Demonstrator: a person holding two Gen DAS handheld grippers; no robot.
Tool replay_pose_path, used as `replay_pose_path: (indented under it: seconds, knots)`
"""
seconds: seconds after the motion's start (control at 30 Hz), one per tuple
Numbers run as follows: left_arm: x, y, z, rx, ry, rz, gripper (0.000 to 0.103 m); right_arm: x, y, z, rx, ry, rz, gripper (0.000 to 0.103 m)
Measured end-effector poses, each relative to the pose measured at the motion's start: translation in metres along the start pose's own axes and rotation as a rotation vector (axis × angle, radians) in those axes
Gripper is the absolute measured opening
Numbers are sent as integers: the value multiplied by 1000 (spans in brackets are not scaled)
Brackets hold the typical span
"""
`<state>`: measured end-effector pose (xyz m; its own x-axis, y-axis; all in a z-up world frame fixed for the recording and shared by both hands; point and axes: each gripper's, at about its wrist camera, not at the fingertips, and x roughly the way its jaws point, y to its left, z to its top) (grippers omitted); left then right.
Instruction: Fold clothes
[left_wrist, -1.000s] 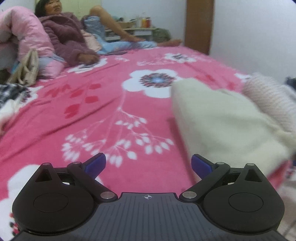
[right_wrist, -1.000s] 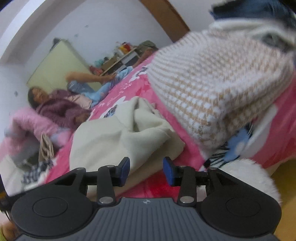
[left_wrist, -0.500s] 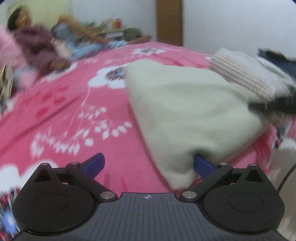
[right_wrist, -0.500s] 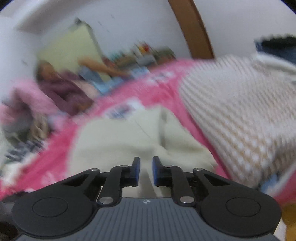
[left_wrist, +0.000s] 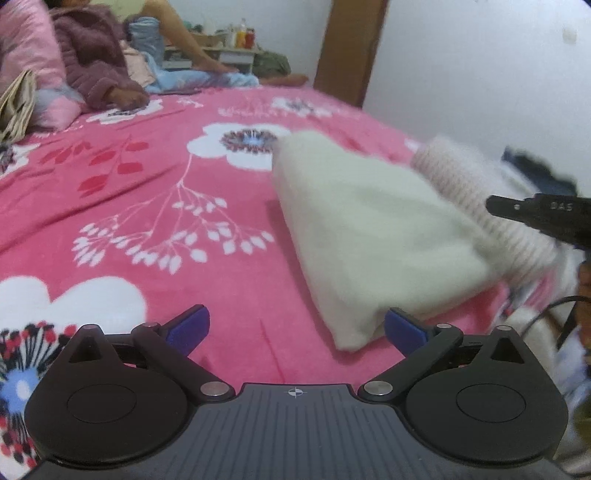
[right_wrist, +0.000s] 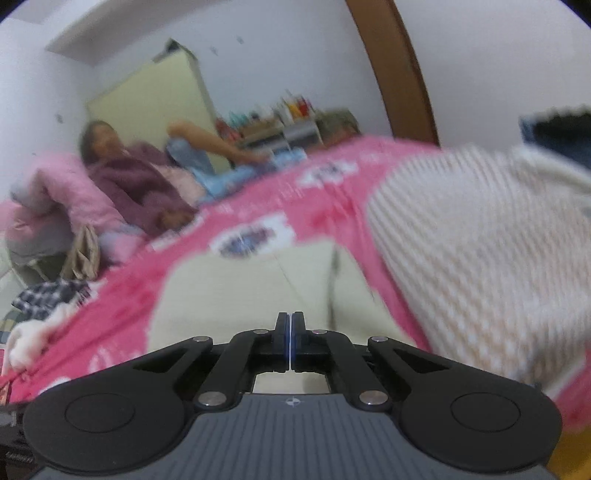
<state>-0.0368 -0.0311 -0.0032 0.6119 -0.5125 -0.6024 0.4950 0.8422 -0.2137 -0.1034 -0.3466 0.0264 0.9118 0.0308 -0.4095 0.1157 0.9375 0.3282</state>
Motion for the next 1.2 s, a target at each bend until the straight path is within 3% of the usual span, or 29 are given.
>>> replay_pose_path:
  seconds: [0.07, 0.17, 0.23, 0.53, 0.67, 0.83, 0.87, 1.07, 1.2]
  knots:
    - [1, 0, 6, -23, -20, -5, 102, 9, 7, 8, -27, -18, 3, 0]
    - [14, -5, 17, -11, -13, 47, 103, 38, 9, 0, -68, 39, -2, 0]
    - [23, -6, 23, -13, 0, 50, 102, 69, -2, -20, -87, 170, -54, 0]
    - [50, -27, 53, 51, -112, 20, 102, 77, -9, -26, -133, 165, -43, 0]
    - [86, -35, 47, 102, 15, 76, 94, 72, -10, -29, -105, 148, -29, 0]
    - [95, -10, 40, -93, 74, 15, 95, 71, -6, -18, -109, 186, -38, 0]
    - [95, -9, 40, -97, 78, 11, 95, 70, -4, -10, -98, 203, -42, 0]
    - [91, -22, 37, 4, 51, 28, 86, 75, 19, 28, -158, 93, -5, 0]
    - [91, -17, 34, -21, 40, -13, 79, 124, 10, 8, -231, 234, -39, 0]
